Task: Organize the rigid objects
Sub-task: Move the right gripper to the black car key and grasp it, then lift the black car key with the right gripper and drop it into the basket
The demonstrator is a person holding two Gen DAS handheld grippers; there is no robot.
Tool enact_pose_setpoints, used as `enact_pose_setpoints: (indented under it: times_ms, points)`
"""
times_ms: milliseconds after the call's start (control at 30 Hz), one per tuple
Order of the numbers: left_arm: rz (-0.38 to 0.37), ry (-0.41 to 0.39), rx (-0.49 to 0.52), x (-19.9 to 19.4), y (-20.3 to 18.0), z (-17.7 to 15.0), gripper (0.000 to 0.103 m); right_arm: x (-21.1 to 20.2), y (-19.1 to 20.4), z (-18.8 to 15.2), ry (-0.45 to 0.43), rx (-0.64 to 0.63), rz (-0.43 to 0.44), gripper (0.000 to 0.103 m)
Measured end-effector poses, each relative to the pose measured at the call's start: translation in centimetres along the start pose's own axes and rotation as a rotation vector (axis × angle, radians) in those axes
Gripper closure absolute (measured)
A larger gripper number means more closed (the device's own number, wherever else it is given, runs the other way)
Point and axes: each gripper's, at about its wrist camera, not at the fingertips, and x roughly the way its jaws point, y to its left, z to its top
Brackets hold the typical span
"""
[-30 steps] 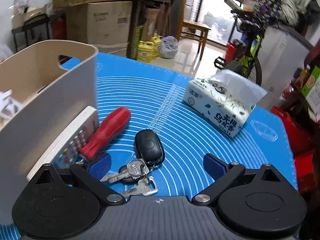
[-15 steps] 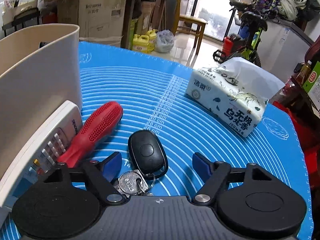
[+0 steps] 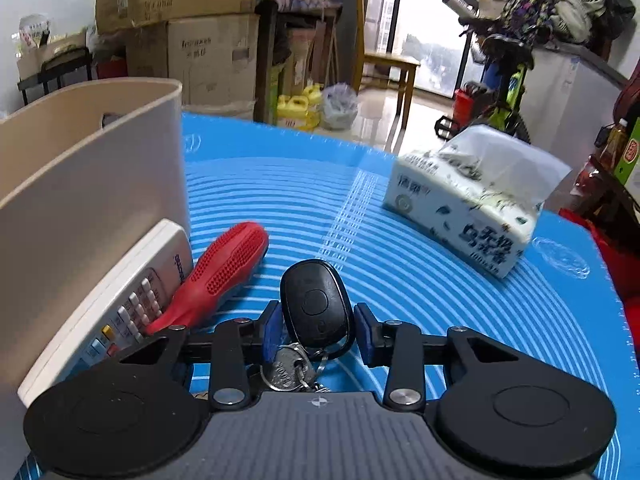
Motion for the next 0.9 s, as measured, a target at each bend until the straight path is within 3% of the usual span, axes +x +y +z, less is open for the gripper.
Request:
enact_pose_setpoints:
  times_ms: [267, 633, 700, 733, 900]
  points:
    - [0.001, 0.000, 0.000, 0.0, 0.0, 0.0, 0.095, -2.8, -0.3, 0.1, -0.093, -0.011, -0.004, 0.059]
    - [0.001, -0.001, 0.000, 0.0, 0.0, -0.1, 0.095, -7.5, 0.3, 0.9, -0.239, -0.002, 0.058, 0.060]
    - [0.000, -0.002, -0.002, 0.0, 0.0, 0.0, 0.095, -8.4, 0.2, 1.2, -0.269, 0.002, 0.069, 0.069]
    - [0.000, -0.002, -0.001, 0.0, 0.0, -0.1, 0.095, -8.9, 0.2, 1.4, -0.279, 0.002, 0.075, 0.085]
    - [0.001, -0.003, -0.001, 0.0, 0.0, -0.1, 0.095, -10.3, 0.1, 2.5, -0.304, 0.001, 0.094, 0.085]
